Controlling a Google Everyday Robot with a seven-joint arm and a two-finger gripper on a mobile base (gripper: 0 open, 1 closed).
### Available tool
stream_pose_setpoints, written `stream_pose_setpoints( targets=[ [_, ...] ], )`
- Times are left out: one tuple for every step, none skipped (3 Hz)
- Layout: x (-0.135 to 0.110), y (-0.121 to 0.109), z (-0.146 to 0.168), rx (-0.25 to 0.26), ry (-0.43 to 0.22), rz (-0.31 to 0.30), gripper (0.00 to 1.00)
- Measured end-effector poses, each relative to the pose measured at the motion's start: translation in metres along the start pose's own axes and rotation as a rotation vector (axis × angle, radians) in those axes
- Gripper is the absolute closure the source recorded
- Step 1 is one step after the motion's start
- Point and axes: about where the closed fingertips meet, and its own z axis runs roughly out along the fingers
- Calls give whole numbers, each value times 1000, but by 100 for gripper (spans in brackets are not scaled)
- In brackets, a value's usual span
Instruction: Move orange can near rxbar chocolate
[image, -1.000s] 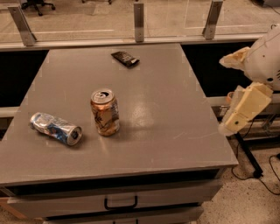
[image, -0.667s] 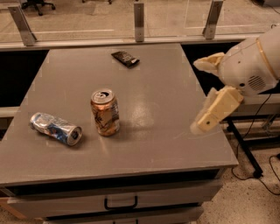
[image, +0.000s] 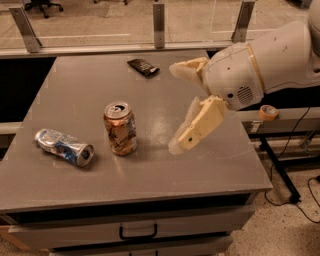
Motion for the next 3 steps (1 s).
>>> stream_pose_setpoints(
  targets=[
    [1,-1,15,42,-65,29,0],
    [-1,1,55,81,-214,73,0],
    [-11,-15,89,140,-336,83,0]
  ],
)
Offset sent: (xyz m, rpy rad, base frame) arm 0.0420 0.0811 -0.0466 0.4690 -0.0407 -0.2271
